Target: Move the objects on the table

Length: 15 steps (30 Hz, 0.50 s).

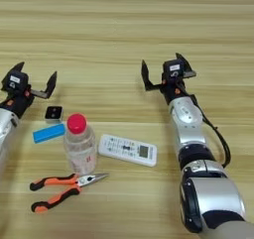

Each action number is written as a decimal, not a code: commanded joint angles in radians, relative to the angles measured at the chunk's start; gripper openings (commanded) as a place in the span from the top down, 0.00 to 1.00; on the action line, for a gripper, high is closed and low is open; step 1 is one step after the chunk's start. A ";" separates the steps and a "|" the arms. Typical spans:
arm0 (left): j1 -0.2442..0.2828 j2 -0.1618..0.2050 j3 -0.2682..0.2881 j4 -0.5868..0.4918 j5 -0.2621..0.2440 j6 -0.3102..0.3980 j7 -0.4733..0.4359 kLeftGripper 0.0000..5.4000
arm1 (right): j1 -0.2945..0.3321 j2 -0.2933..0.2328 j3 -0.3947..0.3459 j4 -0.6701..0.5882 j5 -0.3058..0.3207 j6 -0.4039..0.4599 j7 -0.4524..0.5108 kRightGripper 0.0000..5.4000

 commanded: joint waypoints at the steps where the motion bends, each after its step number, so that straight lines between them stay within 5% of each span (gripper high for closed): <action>1: 0.052 -0.009 -0.041 -0.080 -0.045 0.122 -0.111 0.00 | -0.003 -0.003 0.002 0.012 -0.004 -0.007 0.004 0.00; 5: 0.087 -0.013 -0.054 -0.147 -0.075 0.256 -0.154 0.00 | -0.003 -0.004 0.003 0.014 -0.005 -0.010 0.004 0.00; 15: 0.150 -0.014 -0.043 -0.362 -0.104 0.462 -0.126 0.00 | -0.001 0.000 0.007 0.010 -0.005 -0.012 0.004 0.00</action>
